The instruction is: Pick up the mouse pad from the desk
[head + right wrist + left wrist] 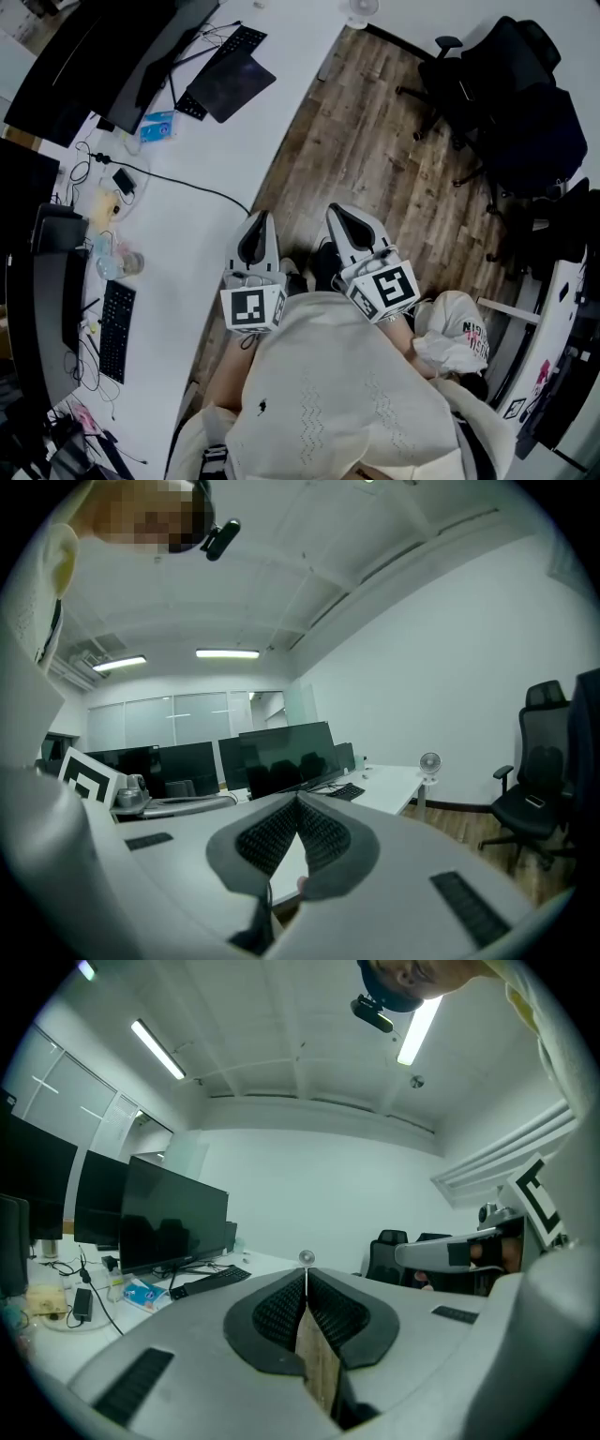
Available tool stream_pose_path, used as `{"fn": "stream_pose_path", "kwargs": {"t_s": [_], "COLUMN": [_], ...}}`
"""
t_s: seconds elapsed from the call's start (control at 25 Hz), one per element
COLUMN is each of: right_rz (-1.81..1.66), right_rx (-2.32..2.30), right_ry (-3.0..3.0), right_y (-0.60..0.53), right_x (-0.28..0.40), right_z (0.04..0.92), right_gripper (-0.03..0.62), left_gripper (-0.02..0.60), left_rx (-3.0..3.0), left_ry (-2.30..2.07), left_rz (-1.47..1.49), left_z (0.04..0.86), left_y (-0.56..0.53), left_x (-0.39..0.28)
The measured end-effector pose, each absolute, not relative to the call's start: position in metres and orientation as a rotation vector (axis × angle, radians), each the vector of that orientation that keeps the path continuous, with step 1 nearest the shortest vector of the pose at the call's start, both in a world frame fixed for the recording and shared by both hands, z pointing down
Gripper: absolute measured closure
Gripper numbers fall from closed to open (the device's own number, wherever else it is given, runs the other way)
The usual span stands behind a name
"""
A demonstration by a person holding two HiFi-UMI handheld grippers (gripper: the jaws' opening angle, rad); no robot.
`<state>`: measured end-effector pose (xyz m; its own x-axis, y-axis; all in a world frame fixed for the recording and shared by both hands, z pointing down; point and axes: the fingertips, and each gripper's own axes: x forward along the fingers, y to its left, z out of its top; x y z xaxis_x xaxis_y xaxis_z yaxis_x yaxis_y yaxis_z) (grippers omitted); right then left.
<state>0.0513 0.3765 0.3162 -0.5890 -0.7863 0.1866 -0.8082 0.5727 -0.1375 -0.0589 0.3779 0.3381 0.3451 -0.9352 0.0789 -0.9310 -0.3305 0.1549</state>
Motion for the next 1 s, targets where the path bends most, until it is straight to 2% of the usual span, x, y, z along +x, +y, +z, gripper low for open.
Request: {"fn": "stream_pose_path", "kwargs": {"t_s": [0.4, 1.0], "right_rz": [0.299, 0.326], "right_rx": [1.345, 1.139], "right_ry": [-2.711, -2.773], "right_y": [0.322, 0.194], "right_x": [0.056, 0.091], "right_z": [0.318, 0.316], "right_gripper": [0.592, 0.592], "left_gripper": [0.563, 0.563], "left_rx": [2.409, 2.262], "left_ry": [-1.772, -1.959], "left_rz": [-0.022, -0.023], "left_z": [0.333, 0.32], "left_y": [0.33, 0.224], "left_x": [-0.058, -0.023]}}
